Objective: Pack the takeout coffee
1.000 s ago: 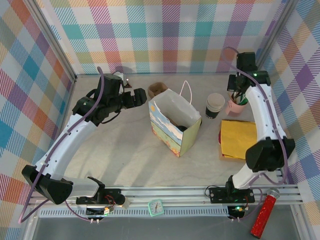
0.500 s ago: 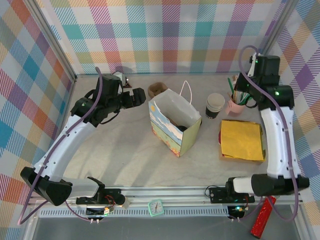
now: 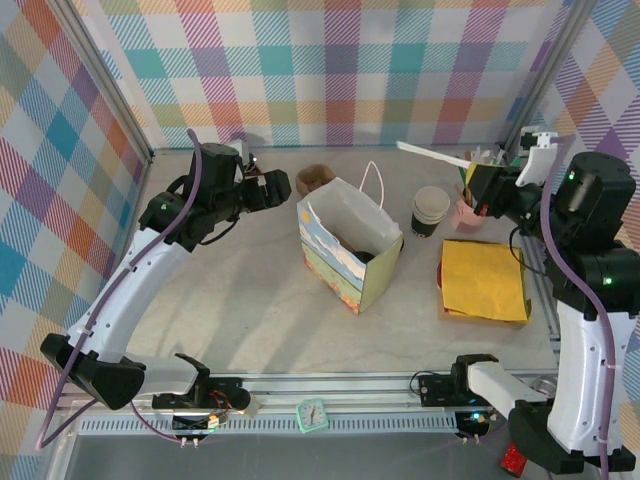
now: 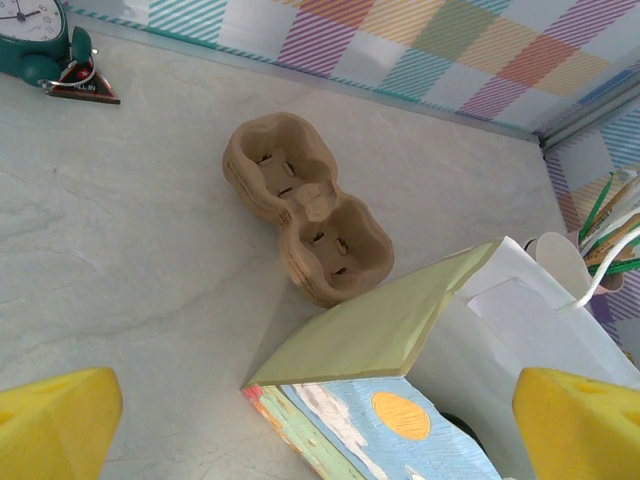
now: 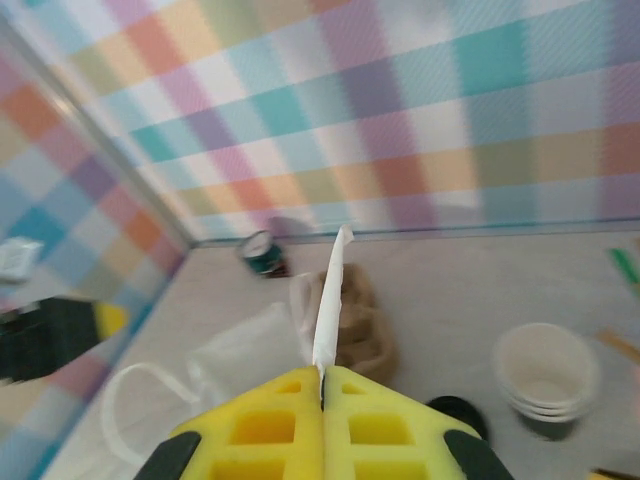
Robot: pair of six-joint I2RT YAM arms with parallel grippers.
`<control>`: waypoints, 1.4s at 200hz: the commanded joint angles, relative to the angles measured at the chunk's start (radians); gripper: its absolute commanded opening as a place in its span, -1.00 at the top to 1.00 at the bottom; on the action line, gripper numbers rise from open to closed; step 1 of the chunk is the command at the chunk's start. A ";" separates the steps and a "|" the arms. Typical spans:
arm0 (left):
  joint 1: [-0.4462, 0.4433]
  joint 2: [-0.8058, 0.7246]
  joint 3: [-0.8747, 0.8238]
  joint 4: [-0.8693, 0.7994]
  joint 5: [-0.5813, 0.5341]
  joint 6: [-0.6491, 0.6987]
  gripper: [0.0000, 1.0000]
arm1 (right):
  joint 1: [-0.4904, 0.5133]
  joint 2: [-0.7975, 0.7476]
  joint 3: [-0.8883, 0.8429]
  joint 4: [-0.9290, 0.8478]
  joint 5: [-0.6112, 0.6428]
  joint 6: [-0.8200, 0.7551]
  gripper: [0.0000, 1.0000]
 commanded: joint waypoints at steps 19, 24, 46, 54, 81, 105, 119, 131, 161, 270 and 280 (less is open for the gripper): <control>-0.010 0.004 0.043 -0.025 -0.029 0.017 -1.00 | 0.035 -0.013 -0.065 0.037 -0.260 0.066 0.90; -0.010 0.002 0.043 -0.025 -0.029 0.015 -1.00 | 0.040 -0.011 -0.073 0.028 -0.263 0.064 0.90; -0.010 -0.007 0.040 -0.031 -0.034 0.012 -1.00 | 0.064 -0.007 -0.113 0.003 -0.254 0.049 0.90; -0.010 -0.011 0.037 -0.033 -0.037 0.011 -0.99 | 0.072 -0.004 -0.132 0.002 -0.262 0.054 0.90; -0.010 -0.022 0.021 -0.035 -0.043 0.010 -1.00 | 0.197 0.020 -0.178 -0.008 -0.190 0.047 0.92; -0.010 -0.028 0.006 -0.029 -0.042 0.008 -0.99 | 0.299 0.058 -0.202 -0.027 -0.044 0.017 0.85; -0.010 -0.031 -0.001 -0.024 -0.041 0.005 -1.00 | 0.333 0.079 -0.220 -0.024 0.021 0.014 0.86; -0.010 -0.034 -0.007 -0.021 -0.040 0.005 -1.00 | 0.358 0.098 -0.238 -0.011 0.061 0.011 0.86; -0.010 -0.040 -0.022 -0.015 -0.035 -0.001 -0.99 | 0.410 0.162 -0.263 0.028 0.104 0.015 0.86; -0.010 -0.045 -0.043 -0.013 -0.042 0.001 -0.99 | 0.577 0.410 -0.192 0.045 0.203 -0.028 0.73; -0.010 -0.044 -0.044 -0.012 -0.044 0.001 -1.00 | 0.584 0.421 -0.190 0.040 0.208 -0.032 0.72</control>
